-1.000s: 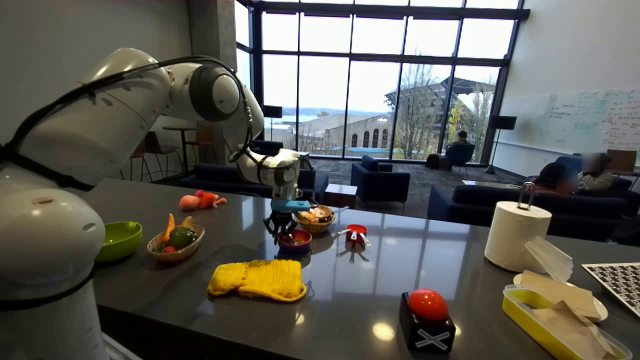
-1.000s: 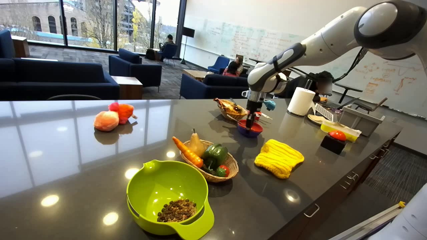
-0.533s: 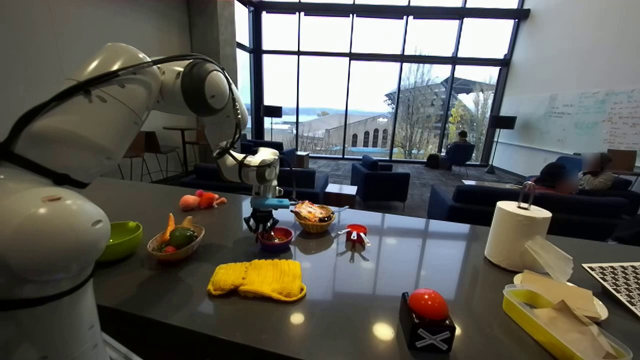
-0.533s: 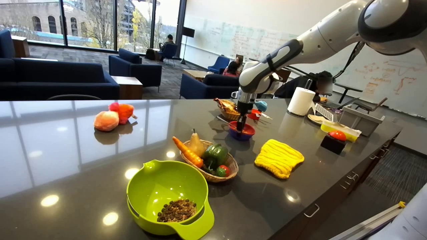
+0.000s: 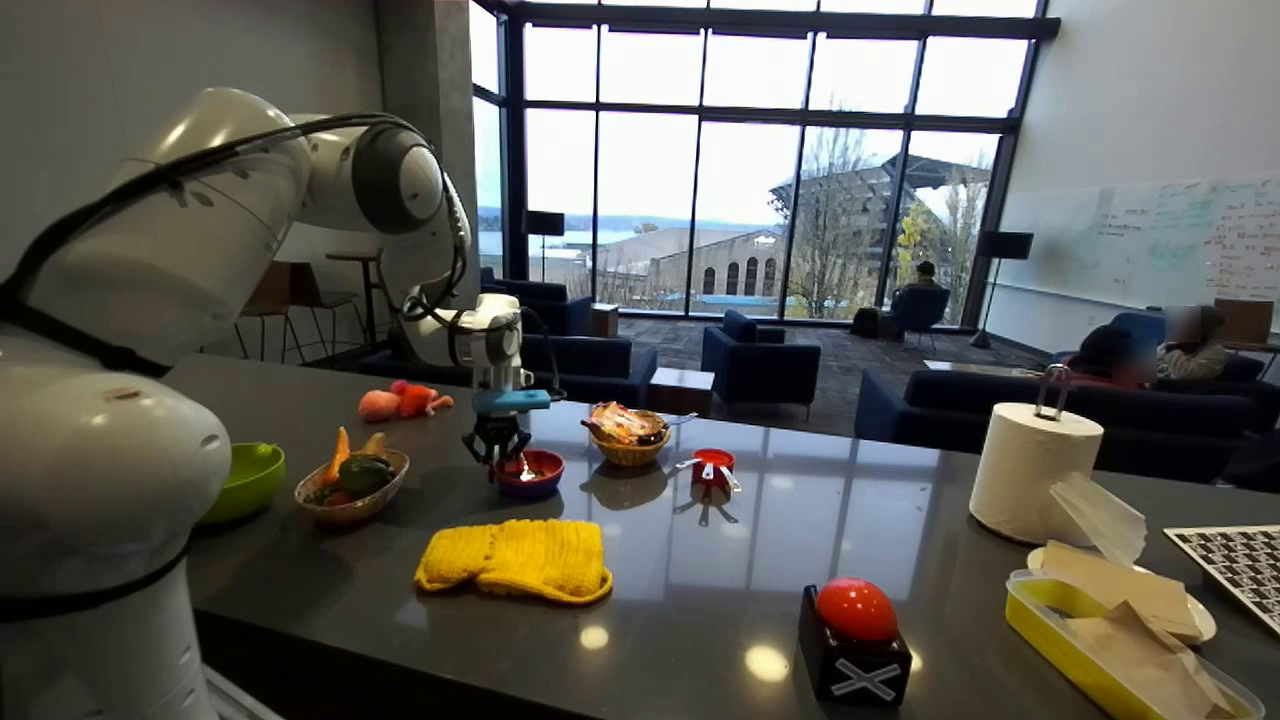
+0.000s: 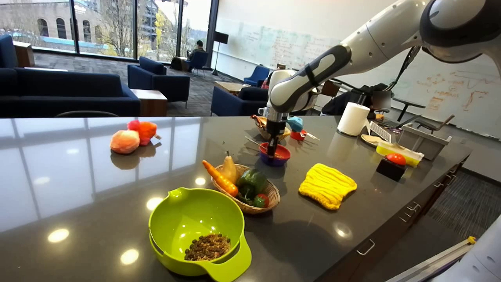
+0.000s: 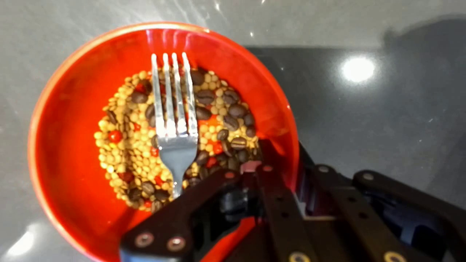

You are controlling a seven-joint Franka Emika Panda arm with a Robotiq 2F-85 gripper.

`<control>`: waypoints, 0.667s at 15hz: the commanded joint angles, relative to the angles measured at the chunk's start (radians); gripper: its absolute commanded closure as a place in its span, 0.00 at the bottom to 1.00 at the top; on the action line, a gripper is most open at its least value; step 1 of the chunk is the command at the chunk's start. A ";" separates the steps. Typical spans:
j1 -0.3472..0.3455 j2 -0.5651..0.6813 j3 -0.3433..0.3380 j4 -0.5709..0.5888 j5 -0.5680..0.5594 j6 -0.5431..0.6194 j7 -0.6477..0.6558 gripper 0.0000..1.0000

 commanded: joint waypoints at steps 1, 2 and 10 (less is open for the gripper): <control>0.020 0.059 0.025 0.031 -0.026 0.025 0.024 0.96; 0.025 0.063 0.028 0.040 -0.029 0.023 0.026 0.96; 0.097 0.122 0.060 0.145 -0.042 0.041 0.057 0.96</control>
